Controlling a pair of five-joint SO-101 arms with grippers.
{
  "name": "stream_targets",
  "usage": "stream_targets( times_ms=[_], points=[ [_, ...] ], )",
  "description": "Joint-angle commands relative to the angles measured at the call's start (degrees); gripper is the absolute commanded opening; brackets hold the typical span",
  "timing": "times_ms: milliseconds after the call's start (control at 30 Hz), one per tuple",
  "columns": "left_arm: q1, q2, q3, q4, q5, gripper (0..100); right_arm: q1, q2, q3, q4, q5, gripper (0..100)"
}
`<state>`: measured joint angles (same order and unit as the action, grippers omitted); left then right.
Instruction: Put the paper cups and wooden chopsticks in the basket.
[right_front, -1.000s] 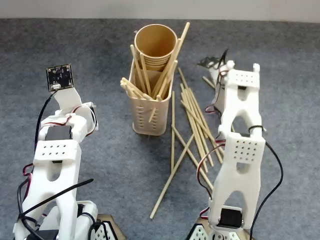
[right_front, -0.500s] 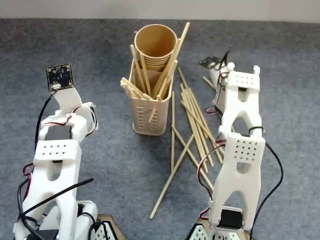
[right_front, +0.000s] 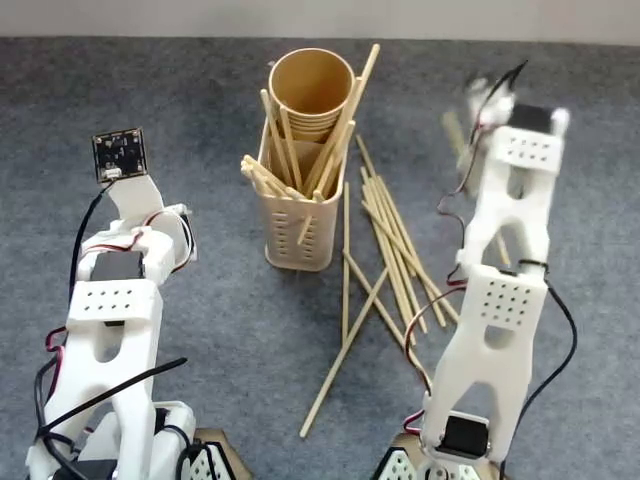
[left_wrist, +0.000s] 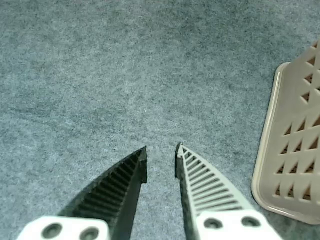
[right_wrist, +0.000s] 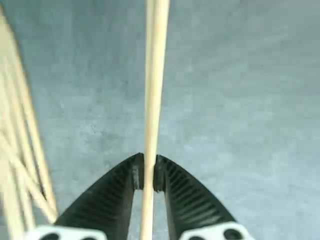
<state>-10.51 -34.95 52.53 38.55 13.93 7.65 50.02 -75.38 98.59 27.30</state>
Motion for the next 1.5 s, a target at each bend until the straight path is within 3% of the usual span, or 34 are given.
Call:
stream_targets(
  times_ms=[0,367,700,1100,1467],
  points=[
    [0.9,-0.9,-0.2,-0.9,0.3,11,-2.2,-9.1,-18.0,2.6,-7.0,0.5],
    [0.9,-0.9,-0.3,-0.9,0.3,11,-20.5,-25.9,-26.6,2.0,-22.5,0.5],
    [0.9,-0.9,-0.3,-0.9,0.2,11,-34.6,-32.4,-26.9,-4.2,-29.4,0.5],
    [0.9,-0.9,-0.3,-0.9,0.2,11,-36.1,-18.2,-26.9,-16.2,-33.8,0.5],
    [0.9,-0.9,-0.3,-0.9,0.2,11,-36.4,-20.2,-26.9,-13.2,-31.2,0.5]
  ],
)
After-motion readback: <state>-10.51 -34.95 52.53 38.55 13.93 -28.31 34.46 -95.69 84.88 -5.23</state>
